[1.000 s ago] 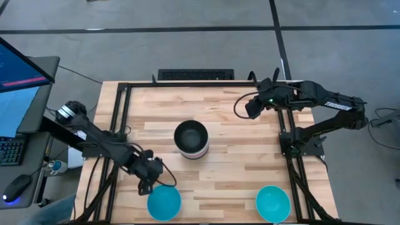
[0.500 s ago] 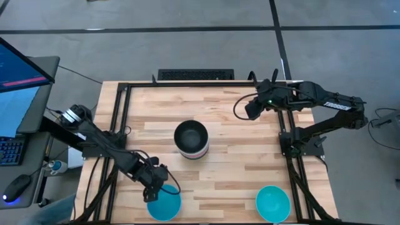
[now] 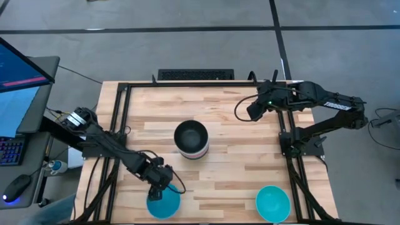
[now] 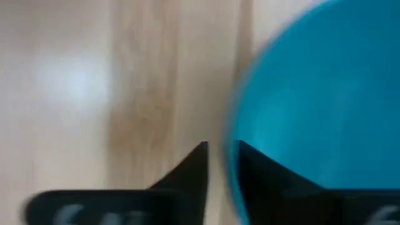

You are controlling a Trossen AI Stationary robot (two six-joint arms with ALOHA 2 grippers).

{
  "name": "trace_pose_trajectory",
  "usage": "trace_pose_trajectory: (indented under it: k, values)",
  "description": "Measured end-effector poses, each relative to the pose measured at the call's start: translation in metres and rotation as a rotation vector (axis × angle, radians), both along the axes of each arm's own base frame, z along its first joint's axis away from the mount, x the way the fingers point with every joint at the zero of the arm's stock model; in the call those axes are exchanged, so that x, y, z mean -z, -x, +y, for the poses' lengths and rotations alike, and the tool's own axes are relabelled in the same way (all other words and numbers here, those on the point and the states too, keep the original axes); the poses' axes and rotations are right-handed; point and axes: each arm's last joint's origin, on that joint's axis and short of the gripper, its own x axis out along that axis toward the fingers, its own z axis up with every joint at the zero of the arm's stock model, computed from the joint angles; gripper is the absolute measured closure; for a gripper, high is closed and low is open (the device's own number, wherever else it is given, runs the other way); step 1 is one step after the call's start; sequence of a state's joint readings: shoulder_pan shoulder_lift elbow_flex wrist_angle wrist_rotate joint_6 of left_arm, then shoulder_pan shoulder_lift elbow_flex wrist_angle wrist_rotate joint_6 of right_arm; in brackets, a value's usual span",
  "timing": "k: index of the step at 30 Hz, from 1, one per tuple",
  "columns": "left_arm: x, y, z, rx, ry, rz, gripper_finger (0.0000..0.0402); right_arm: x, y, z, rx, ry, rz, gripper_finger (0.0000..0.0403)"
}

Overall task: Nest bowls inside each other
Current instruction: Stack the left blue bowl on top of the black bowl

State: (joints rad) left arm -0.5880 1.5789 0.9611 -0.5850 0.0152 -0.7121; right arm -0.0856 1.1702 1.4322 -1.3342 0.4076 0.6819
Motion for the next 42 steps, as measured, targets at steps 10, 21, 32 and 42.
trace_pose_trajectory:
  k: [10, 21, 32, 42]
  values:
    - [-0.069, -0.022, 0.06, 0.0, 0.03, 0.042, 0.0399, -0.003, 0.016, 0.001, 0.014, -0.001, 0.025, 0.0249]
    - [-0.192, -0.047, 0.184, -0.209, -0.172, -0.1, 0.0401, -0.008, 0.03, 0.001, 0.072, 0.014, -0.017, 0.025]
    - [-0.17, -0.092, 0.241, -0.136, -0.143, -0.014, 0.0401, -0.008, 0.032, 0.0, 0.124, 0.013, -0.023, 0.0255]
    - [-0.163, -0.095, 0.234, -0.107, -0.103, -0.006, 0.0401, -0.008, 0.032, 0.0, 0.139, 0.035, -0.025, 0.0255]
